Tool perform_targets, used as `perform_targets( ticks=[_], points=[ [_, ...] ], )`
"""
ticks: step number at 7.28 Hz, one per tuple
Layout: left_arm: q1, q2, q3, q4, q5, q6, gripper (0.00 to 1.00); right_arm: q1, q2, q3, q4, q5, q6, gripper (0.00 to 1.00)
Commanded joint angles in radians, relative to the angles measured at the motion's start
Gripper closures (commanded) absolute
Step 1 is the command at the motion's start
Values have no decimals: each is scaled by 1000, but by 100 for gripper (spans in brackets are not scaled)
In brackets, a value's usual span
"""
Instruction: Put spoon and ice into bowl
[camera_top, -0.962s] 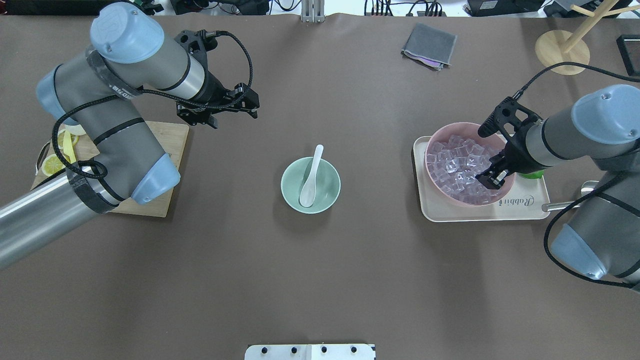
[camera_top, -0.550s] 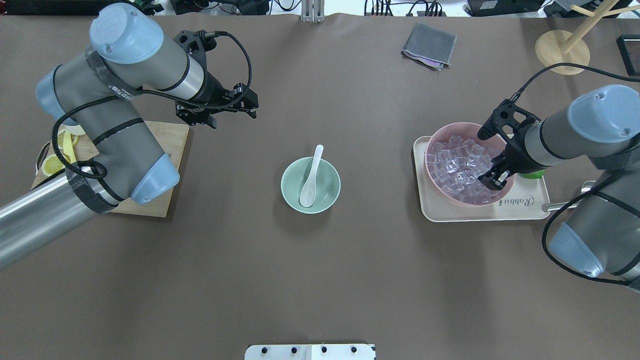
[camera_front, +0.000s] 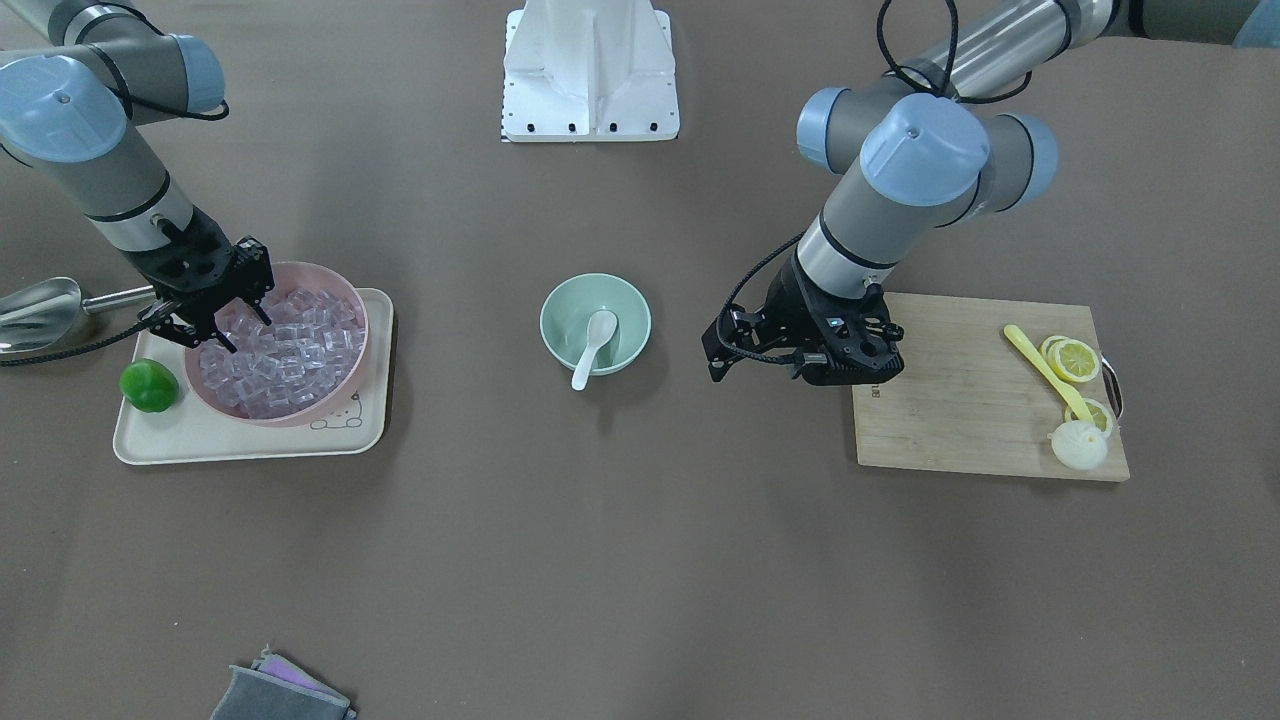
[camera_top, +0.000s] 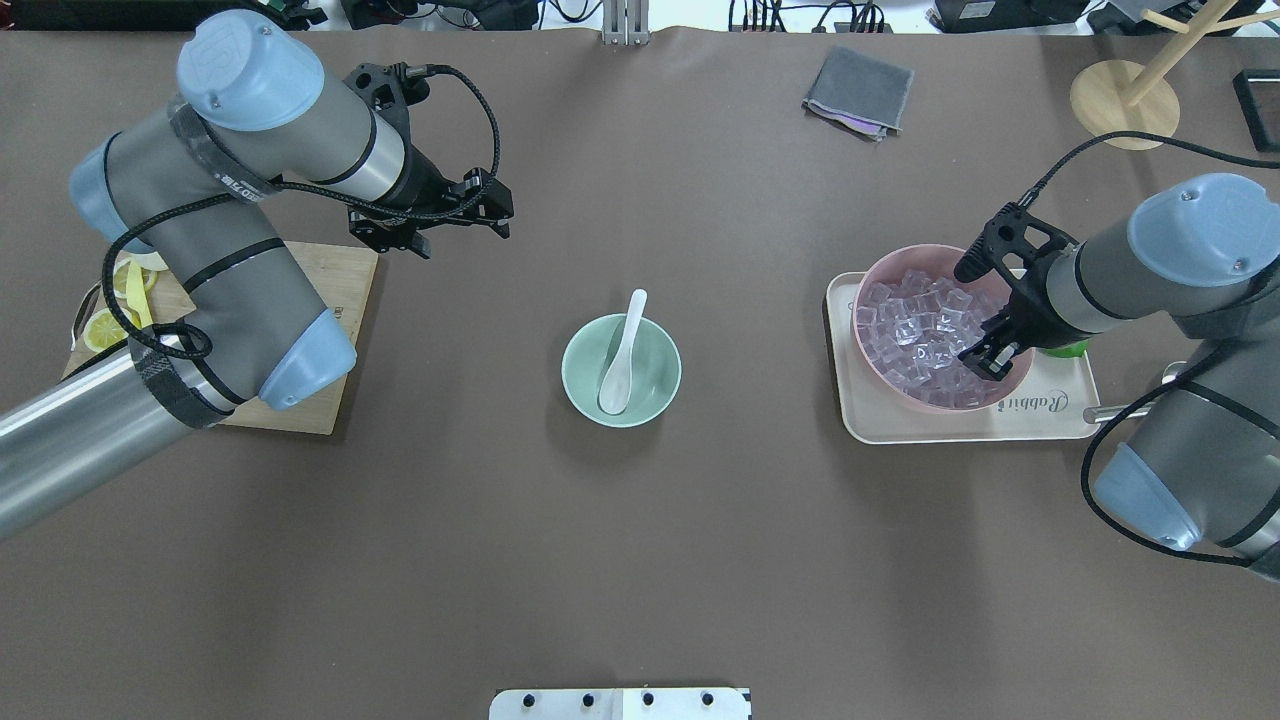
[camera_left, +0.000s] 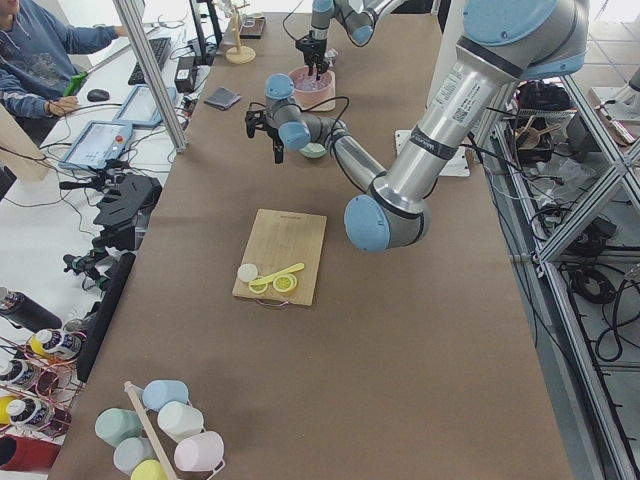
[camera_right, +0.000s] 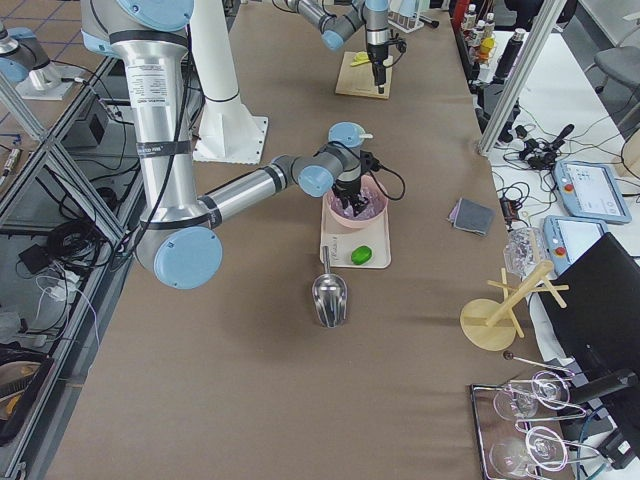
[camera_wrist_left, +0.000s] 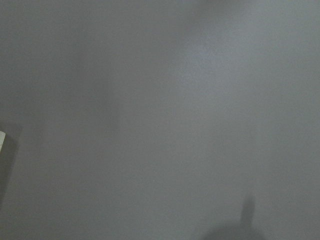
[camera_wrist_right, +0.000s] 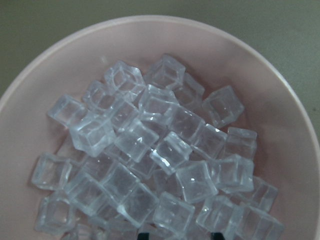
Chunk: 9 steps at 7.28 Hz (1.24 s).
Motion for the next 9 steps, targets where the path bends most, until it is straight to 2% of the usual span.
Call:
perform_targets(
  ticks=[1, 3, 4, 5, 6, 7, 9],
  points=[
    [0, -1, 0, -1, 0, 1, 3, 2, 0, 3, 0, 5, 1, 100],
    [-2, -3, 2, -2, 2, 3, 3, 19, 2, 8, 0, 24, 10, 100],
    [-14, -4, 2, -2, 0, 6, 3, 56, 2, 32, -7, 81, 14, 100],
    [-50, -4, 0, -5, -12, 35, 3, 89, 30, 61, -41, 127, 28, 100],
    [-69, 8, 0, 2, -38, 135, 3, 88, 101, 87, -105, 138, 124, 100],
    [-113, 43, -2, -1, -68, 221, 3, 9, 224, 83, -143, 111, 324, 100],
    [-231, 168, -43, 1, -202, 383, 3, -164, 397, 5, -150, -80, 556, 100]
  ],
)
